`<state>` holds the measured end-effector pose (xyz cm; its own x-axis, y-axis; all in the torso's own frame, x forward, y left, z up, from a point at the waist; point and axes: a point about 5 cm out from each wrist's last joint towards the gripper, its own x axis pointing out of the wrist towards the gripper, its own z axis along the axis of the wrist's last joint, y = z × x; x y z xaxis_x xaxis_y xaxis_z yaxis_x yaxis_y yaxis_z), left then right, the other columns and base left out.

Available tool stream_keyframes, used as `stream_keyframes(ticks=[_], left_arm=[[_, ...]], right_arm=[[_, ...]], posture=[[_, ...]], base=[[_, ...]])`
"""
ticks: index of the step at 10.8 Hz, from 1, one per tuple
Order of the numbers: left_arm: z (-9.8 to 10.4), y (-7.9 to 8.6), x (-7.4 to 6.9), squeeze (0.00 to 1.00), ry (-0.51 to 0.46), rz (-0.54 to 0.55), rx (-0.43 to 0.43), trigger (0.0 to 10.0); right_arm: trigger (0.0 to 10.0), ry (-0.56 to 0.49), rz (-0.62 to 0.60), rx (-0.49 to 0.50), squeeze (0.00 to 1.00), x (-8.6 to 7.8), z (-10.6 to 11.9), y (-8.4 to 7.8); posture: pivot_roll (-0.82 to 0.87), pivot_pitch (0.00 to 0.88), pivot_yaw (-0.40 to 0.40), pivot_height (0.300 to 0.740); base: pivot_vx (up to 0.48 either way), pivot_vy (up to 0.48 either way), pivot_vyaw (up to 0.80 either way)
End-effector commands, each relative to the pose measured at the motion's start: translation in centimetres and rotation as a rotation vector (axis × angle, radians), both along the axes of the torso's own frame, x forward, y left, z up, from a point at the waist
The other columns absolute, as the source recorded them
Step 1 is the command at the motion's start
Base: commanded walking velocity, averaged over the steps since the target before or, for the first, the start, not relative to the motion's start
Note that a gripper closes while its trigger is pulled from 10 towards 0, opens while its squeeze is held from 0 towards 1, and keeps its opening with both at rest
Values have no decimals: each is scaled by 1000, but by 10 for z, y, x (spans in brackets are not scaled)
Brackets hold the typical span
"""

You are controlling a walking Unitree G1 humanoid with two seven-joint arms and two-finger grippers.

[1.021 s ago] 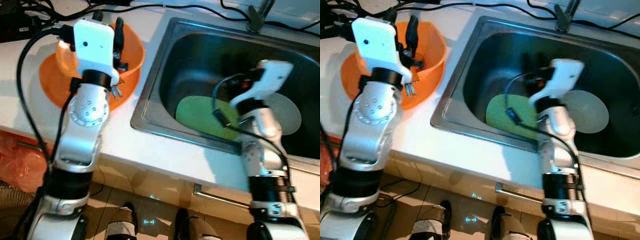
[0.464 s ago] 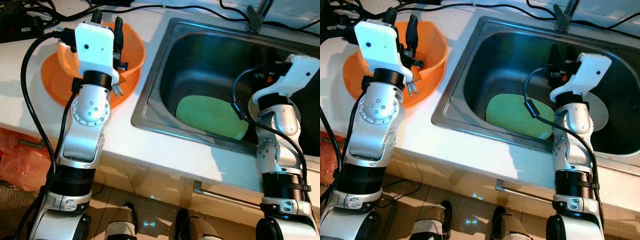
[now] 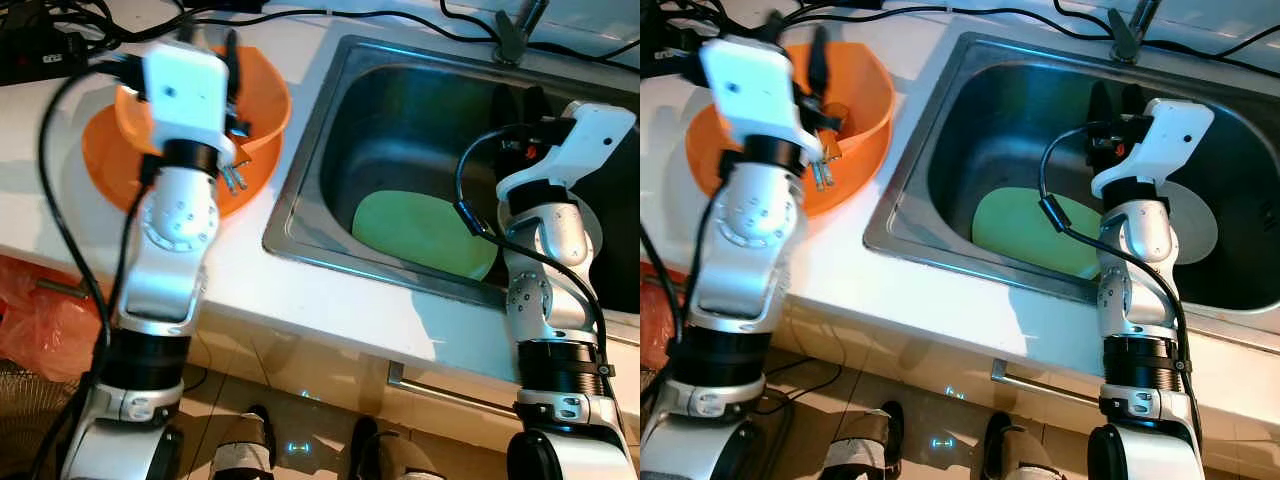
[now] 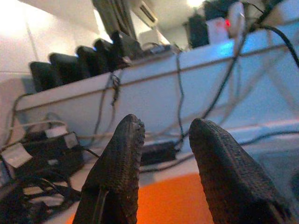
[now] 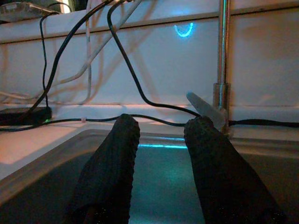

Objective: Kitchen organization

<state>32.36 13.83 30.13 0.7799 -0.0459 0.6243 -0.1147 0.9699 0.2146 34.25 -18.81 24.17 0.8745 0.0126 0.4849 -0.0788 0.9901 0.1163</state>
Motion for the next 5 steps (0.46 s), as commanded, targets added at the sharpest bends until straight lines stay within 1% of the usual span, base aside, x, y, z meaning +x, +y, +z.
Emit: stream_keyframes(ticks=[1,3,5], left_arm=[[17,-2,-8,0,-78,-5,-9,10000],[25,-5,-11,0,-110,-13,-7,10000],[20,-7,-10,0,-92,-22,-13,10000]], right_arm=[[10000,-21,-12,8,0,-1,2,-1],[10000,-29,-12,13,0,-1,4,-1],[10000,-48,-12,16,0,-1,9,0]], posture=[[215,218,-26,740],[217,218,-25,740],[216,222,-24,740]], base=[[0,0,0],[0,0,0],[0,0,0]])
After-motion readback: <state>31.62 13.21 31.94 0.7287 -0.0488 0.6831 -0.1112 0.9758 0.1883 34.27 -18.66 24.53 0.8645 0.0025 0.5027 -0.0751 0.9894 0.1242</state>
